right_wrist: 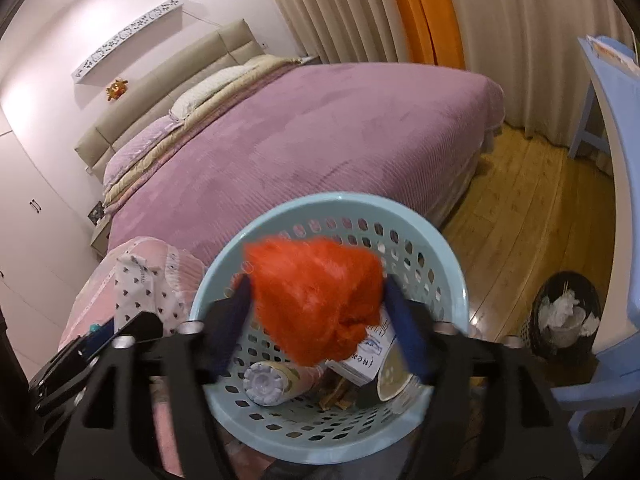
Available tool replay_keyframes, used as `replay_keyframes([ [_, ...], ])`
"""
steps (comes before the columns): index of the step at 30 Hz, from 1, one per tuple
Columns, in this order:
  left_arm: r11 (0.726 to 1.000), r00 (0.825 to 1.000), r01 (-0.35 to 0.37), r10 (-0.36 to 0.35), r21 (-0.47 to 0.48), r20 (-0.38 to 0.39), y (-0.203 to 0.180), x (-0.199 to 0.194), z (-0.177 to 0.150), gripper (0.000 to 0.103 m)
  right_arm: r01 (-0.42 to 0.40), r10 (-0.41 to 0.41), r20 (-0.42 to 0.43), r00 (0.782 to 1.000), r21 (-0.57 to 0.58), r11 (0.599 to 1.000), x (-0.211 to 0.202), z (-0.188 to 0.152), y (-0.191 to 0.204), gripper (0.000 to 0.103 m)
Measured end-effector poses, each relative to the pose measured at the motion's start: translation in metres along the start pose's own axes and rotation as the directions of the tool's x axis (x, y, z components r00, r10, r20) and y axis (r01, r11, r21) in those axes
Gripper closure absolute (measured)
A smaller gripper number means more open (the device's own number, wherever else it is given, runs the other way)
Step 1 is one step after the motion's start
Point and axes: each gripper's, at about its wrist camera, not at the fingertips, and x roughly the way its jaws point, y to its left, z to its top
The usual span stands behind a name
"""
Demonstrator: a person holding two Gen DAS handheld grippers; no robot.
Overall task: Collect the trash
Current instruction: 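Carry the polka-dot paper and orange bag over the basket and release both, then grasp the pink packet with the left tool while the right tool grasps the teal packet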
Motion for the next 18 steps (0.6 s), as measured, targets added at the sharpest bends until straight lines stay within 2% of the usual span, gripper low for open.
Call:
replay_keyframes([
  [4,1.0,1.0,0.015,-0.015,-0.018,0.012,0.005,-0.008,-0.003,0.029,0.005,-0.005,-0.002,1.0,0.009,1.0,0.0,0.001,-0.004,0.033],
  [13,0.999,0.998,0.009,-0.006,-0.048,0.062,0.017,-0.039,-0.005,0.028,-0.027,0.029,0.044,0.999,-0.054,0.998,-0.018,-0.005,0.02,0.033],
  [18,0.997,0.994,-0.031,0.039,-0.076,0.098,0.032,-0.066,-0.009,0.028,-0.064,0.073,0.067,0.995,-0.121,0.991,-0.031,-0.011,0.048,0.033],
])
